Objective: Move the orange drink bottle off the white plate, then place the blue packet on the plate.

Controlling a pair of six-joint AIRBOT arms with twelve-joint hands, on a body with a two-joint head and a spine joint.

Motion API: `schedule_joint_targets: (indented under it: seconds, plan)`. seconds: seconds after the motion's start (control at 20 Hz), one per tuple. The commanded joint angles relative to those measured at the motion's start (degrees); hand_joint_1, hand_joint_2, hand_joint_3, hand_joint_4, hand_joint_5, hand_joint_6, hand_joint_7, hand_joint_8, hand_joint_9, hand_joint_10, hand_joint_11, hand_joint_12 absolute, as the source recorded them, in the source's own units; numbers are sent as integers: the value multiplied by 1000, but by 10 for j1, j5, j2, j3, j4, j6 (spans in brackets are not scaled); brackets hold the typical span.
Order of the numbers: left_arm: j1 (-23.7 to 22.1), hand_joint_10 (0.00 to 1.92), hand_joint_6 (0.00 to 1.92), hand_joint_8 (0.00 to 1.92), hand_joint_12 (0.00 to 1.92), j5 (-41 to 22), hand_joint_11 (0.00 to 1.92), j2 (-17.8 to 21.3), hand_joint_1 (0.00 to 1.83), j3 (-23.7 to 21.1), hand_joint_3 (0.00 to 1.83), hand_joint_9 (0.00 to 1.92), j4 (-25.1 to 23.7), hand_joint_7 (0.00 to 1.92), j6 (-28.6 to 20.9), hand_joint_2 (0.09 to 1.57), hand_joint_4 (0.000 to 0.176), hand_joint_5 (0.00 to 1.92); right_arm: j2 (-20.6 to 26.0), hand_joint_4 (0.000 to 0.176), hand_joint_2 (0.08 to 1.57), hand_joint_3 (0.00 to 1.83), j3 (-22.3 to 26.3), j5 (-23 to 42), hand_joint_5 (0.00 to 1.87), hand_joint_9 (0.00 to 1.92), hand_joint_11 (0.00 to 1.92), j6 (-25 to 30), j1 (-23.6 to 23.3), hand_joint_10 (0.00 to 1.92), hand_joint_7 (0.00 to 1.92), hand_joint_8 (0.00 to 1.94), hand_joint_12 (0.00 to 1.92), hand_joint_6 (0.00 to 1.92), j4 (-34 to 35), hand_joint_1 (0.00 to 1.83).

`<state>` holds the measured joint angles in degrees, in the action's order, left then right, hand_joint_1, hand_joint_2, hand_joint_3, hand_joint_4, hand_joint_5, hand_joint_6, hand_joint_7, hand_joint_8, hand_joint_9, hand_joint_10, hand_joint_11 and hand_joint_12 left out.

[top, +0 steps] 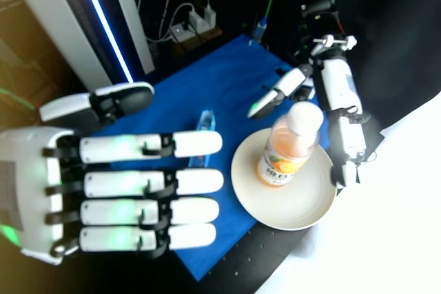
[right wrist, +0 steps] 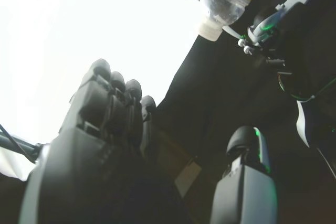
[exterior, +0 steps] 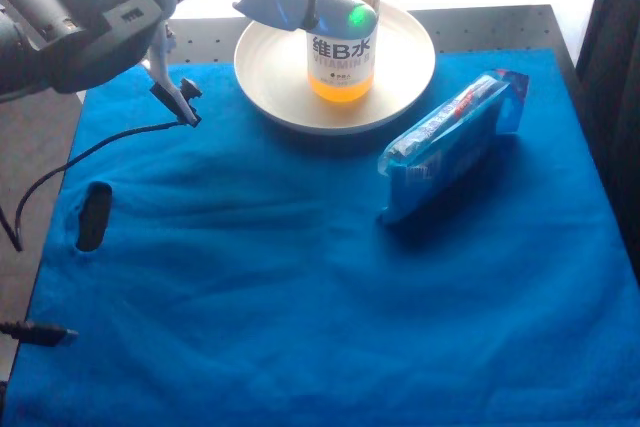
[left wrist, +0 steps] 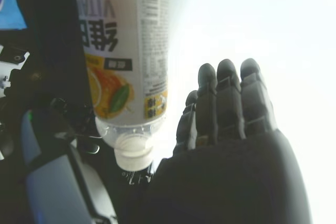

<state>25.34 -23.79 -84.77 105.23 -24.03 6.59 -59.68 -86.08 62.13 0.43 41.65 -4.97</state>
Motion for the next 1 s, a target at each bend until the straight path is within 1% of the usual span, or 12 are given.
schedule_joint_targets:
  seconds: [0.0,0.05,0.2,0.4,0.45,0.5,0.65,0.75,0.8,0.85,0.9,0.95]
  plan:
    - [-9,0,4,7,1,-57,4,-2,693,3,4,134,16,286,-5,686,133,19,-2,71,850,0,-2,64,291,267,284,7,-8,13,326,5,42,6,25,707]
    - [-8,0,0,3,0,-56,0,-4,686,6,0,114,16,274,-5,670,161,3,-2,72,847,0,-2,64,297,273,286,7,-8,11,325,3,39,6,25,719]
    - [-5,2,9,5,0,-55,0,-10,684,10,0,118,16,283,-9,661,151,27,-2,77,834,0,-1,64,304,269,259,7,-8,6,327,3,25,7,25,720]
    - [-3,12,1,3,21,-56,46,-17,654,13,0,209,16,299,-10,641,174,17,-3,64,839,0,0,65,308,265,256,7,-8,2,321,0,20,5,24,748]
    - [-2,17,6,7,20,-57,45,-18,672,13,0,236,16,315,-11,641,165,33,-3,60,846,1,0,65,302,263,263,7,-8,1,310,0,22,2,24,754]
    - [-2,18,9,4,28,-57,62,-18,675,13,2,252,16,310,-11,648,151,45,-3,43,858,5,0,66,292,253,262,7,-8,0,292,0,21,0,24,754]
    - [1,17,13,7,53,-58,126,-21,635,13,7,274,16,318,-13,670,122,69,-3,52,846,0,1,66,305,252,258,7,-8,3,299,5,17,6,24,746]
    - [2,2,9,4,51,-58,149,-22,582,13,6,287,16,365,-13,725,82,158,-3,50,856,3,1,67,308,265,260,7,-8,7,304,6,16,5,24,752]
    - [3,2,9,4,51,-58,149,-23,582,13,6,287,16,365,-13,725,82,158,-4,50,856,3,1,67,308,265,260,7,-8,7,304,6,16,5,24,752]
    - [4,1,16,8,38,-58,123,-23,578,13,11,287,16,382,-15,745,68,188,-5,51,858,3,1,67,305,258,251,7,-8,3,302,5,11,3,24,745]
    - [5,6,13,8,47,-58,141,-24,615,13,5,332,16,443,-16,757,50,271,-5,44,870,7,1,67,298,252,237,7,-8,0,296,1,5,0,24,740]
    - [6,15,16,12,97,-58,236,-24,667,15,6,449,16,566,-20,804,22,402,-5,48,865,3,1,67,314,267,255,7,-8,6,315,8,12,6,24,756]
